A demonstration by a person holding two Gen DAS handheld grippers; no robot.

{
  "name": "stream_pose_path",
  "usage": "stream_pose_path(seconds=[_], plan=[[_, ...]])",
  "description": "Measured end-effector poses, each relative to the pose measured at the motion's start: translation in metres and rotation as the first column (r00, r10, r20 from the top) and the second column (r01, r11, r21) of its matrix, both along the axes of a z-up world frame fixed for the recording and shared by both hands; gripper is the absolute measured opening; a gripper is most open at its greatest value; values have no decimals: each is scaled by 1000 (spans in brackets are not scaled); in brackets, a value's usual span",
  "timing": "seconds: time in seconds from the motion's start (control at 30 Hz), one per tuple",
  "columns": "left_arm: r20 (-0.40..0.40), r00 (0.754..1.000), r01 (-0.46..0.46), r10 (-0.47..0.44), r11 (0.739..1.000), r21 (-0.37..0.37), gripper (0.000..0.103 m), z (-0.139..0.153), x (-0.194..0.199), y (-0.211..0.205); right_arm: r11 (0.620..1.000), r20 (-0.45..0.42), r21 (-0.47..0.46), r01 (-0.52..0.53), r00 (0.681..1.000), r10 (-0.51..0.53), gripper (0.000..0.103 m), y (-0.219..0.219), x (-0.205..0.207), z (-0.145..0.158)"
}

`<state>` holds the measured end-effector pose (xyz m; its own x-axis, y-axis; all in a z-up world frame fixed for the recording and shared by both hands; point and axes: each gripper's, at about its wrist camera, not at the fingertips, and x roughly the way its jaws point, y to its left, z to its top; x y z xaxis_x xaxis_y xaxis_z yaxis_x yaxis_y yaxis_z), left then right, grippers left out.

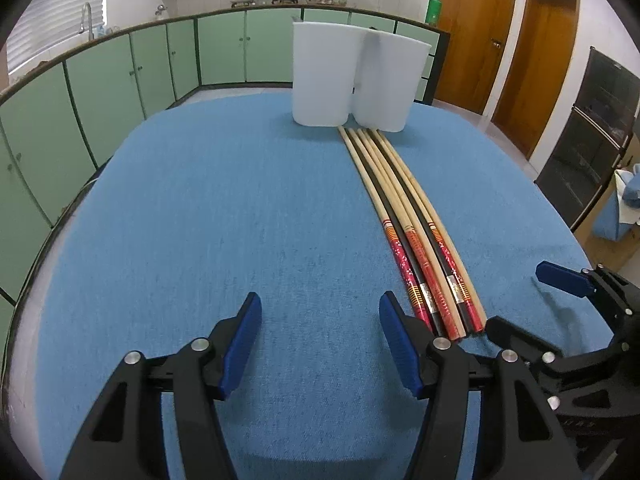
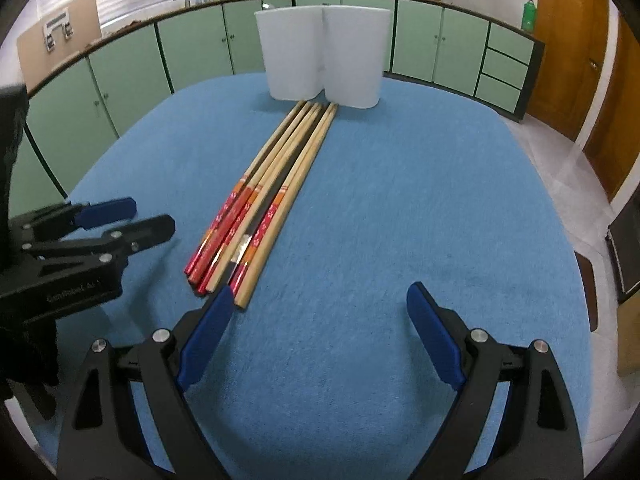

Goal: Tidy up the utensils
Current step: 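Move both open tools back to the chopsticks on the mat, then grasp the plain wooden chopstick with the right tool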

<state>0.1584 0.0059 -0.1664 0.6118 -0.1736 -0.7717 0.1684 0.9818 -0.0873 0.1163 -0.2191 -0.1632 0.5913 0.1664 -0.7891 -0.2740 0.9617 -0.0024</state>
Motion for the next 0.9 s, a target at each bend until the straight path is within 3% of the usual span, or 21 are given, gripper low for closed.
stream_pose_path(seconds=[0.37,0.53,0.63,0.7,0.83,0.9], plan=[[-4,1000,7,-7,1000,9,62,-1,-3,1,997,-8,-61,49,999,-50,86,-14,5,-2],[-3,1000,9,-9,1000,13,64,-2,-3,2,998,-4,-5,67,998,-67,83,-26,2,1],[-1,1000,11,-11,1000,14,64,-1,-4,2,999,-1,28,47,999,-47,72,-22,-1,2],[-2,1000,16,-16,1000,16,64,-1,-5,1,999,-17,44,28,999,-27,56,-17,0,-1],[-5,1000,27,-27,999,18,65,-2,-7,-1,1000,-9,31,-1,1000,2,40,-7,-2,-2],[-5,999,34,-34,999,20,65,-2,-8,-3,999,-7,31,-9,1000,9,23,-7,-3,-1]])
